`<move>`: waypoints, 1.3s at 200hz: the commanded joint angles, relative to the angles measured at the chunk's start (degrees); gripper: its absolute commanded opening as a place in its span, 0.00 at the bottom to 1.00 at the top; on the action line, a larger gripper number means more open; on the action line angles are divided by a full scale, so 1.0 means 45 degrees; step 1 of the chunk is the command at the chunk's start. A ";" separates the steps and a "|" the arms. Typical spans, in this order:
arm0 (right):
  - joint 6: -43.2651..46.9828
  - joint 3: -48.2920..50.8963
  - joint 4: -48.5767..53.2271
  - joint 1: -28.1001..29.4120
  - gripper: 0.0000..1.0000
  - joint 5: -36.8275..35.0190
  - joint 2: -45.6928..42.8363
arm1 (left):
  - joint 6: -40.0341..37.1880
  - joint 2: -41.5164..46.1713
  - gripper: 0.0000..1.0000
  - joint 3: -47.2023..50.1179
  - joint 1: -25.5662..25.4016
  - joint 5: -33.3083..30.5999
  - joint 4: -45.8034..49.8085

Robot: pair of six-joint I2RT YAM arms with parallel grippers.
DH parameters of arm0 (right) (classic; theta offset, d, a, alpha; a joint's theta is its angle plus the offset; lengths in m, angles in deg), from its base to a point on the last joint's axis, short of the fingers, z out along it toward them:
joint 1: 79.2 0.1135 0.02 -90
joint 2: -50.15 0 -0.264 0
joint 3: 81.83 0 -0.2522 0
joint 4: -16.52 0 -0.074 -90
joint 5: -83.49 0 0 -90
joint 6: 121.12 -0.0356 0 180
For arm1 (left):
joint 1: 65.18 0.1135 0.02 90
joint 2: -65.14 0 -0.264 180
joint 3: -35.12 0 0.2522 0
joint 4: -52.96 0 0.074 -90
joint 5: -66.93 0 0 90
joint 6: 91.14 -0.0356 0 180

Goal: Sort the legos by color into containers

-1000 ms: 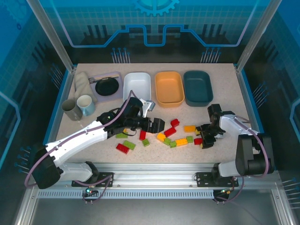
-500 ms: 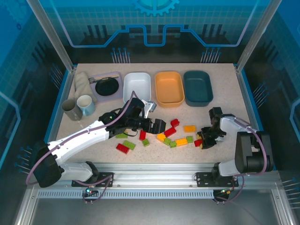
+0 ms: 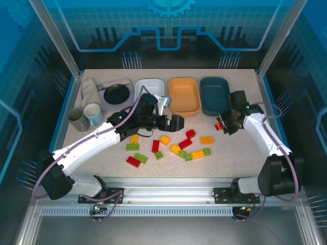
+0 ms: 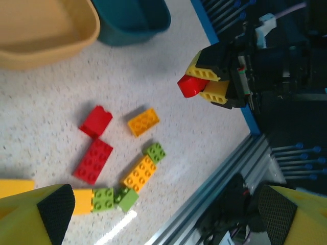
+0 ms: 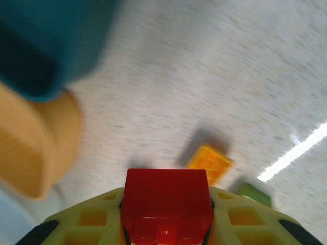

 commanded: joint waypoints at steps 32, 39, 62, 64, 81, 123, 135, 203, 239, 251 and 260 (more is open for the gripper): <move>0.3928 -0.5364 0.1020 0.0182 0.31 -0.1228 0.4678 | 0.0825 -0.1675 0.97 -0.2177 0.1555 0.0394 0.0844; 0.4166 -0.6146 0.1211 0.0128 0.31 -0.1223 0.5355 | 0.0921 -0.1843 0.97 -0.2310 0.1756 0.0447 0.0713; 0.4765 -0.8644 0.2128 0.0052 0.31 -0.1151 0.7954 | 0.1394 -0.2403 0.97 -0.2679 0.2367 0.0740 0.0333; 0.4799 -0.8841 0.2230 0.0045 0.31 -0.1153 0.8164 | 0.1433 -0.2444 0.97 -0.2717 0.2411 0.0758 0.0292; 0.4910 -1.0241 0.2788 -0.0006 0.31 -0.1267 0.9666 | 0.1531 -0.2884 0.97 -0.3041 0.2650 0.0835 0.0046; 0.4915 -1.3289 0.3746 -0.0359 0.33 -0.1086 1.2619 | 0.1463 -0.3760 0.97 -0.3917 0.2776 0.0863 0.0147; 0.5025 -1.4150 0.4176 -0.0388 0.39 -0.0943 1.3323 | 0.1485 -0.3795 0.97 -0.3915 0.2776 0.0759 0.0239; 0.5772 -1.5797 0.4830 -0.0241 0.61 -0.0969 1.2544 | 0.1815 -0.2674 0.96 -0.3330 0.2793 -0.1082 0.2813; 0.6894 -1.3115 0.2928 0.1083 0.62 -0.1620 0.8569 | 0.2651 -0.1350 0.95 -0.1908 0.2866 -0.2821 0.5266; 0.7541 -1.1547 0.1744 0.1875 0.64 -0.1866 0.7030 | 0.2637 -0.0909 0.95 -0.1240 0.2879 -0.3259 0.5851; 0.8026 -1.0214 0.0783 0.2438 0.65 -0.1817 0.5803 | 0.2636 -0.0617 0.95 -0.0780 0.2951 -0.3501 0.6282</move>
